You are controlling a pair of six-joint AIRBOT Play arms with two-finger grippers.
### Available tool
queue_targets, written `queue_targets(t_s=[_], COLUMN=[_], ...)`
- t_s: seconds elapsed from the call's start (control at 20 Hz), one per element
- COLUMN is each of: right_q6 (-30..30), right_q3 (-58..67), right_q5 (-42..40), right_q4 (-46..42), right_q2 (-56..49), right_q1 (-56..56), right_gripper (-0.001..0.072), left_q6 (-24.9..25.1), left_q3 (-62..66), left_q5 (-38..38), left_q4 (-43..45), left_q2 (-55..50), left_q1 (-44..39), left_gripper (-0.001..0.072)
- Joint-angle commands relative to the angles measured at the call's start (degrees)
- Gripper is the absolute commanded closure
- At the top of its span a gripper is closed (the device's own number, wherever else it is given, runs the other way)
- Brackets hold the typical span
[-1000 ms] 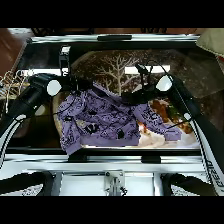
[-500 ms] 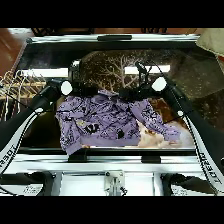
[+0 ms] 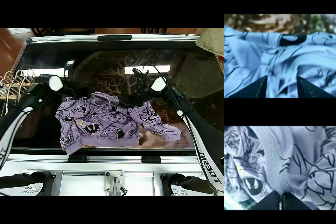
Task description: Fold the shirts.
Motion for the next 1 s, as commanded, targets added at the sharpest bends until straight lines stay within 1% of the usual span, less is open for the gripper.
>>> queue_targets(t_s=[0.0, 0.2, 0.25, 0.3, 0.35, 0.4, 0.45, 0.5, 0.55, 0.6, 0.7, 0.8, 0.95], right_q6=[1.9, 3.9, 4.7, 5.4, 6.1, 6.5, 6.5, 6.5, 6.5, 6.6, 7.2, 8.1, 8.7], right_q3=[0.0, 0.0, 0.0, 0.0, 0.0, 0.0, 0.0, 0.0, 0.0, 0.0, 0.0, 0.0, 0.0], right_q5=[2.1, 6.5, 7.3, 7.6, 7.4, 7.3, 7.5, 7.8, 8.0, 8.1, 8.0, 8.3, 8.3], right_q4=[-0.1, 2.1, 2.1, 2.0, 2.0, 2.0, 2.1, 2.0, 2.0, 2.0, 1.8, 1.6, 0.7], right_q2=[0.0, 0.3, 0.9, 1.6, 2.4, 3.3, 4.1, 5.0, 5.8, 6.6, 7.6, 7.8, 7.8], right_q1=[0.0, 0.0, 0.0, 0.0, 0.0, 0.0, 0.0, 0.0, 0.0, 0.0, 0.0, 0.0, 0.0], right_gripper=[0.0632, 0.0631, 0.0632, 0.0632, 0.0631, 0.0631, 0.0631, 0.0631, 0.0631, 0.0631, 0.0631, 0.0631, 0.0631], left_q6=[3.5, 3.4, 3.5, 4.2, 5.6, 7.3, 10.2, 12.2, 12.7, 12.7, 12.9, 14.2, 14.6], left_q3=[1.2, 4.3, 5.3, 6.5, 7.8, 8.6, 8.7, 8.5, 8.4, 7.8, 4.9, -0.2, -8.7], left_q5=[-7.6, -8.6, -10.3, -14.2, -19.4, -23.5, -26.0, -27.1, -27.3, -26.6, -23.6, -19.7, -13.3], left_q4=[-0.1, -0.1, 0.4, 3.1, 7.7, 11.9, 15.1, 16.2, 15.5, 12.9, 8.8, 10.1, 16.9], left_q2=[6.6, 15.0, 16.4, 17.5, 18.5, 19.3, 20.3, 20.9, 21.0, 21.0, 20.7, 20.6, 20.3], left_q1=[3.0, 6.6, 8.0, 9.8, 12.4, 15.6, 19.9, 24.4, 29.0, 33.7, 40.1, 43.1, 44.1], left_gripper=[0.0227, 0.0226, 0.0219, 0.0148, 0.0095, 0.0089, 0.0089, 0.0089, 0.0088, 0.0088, 0.0088, 0.0088, 0.0088])
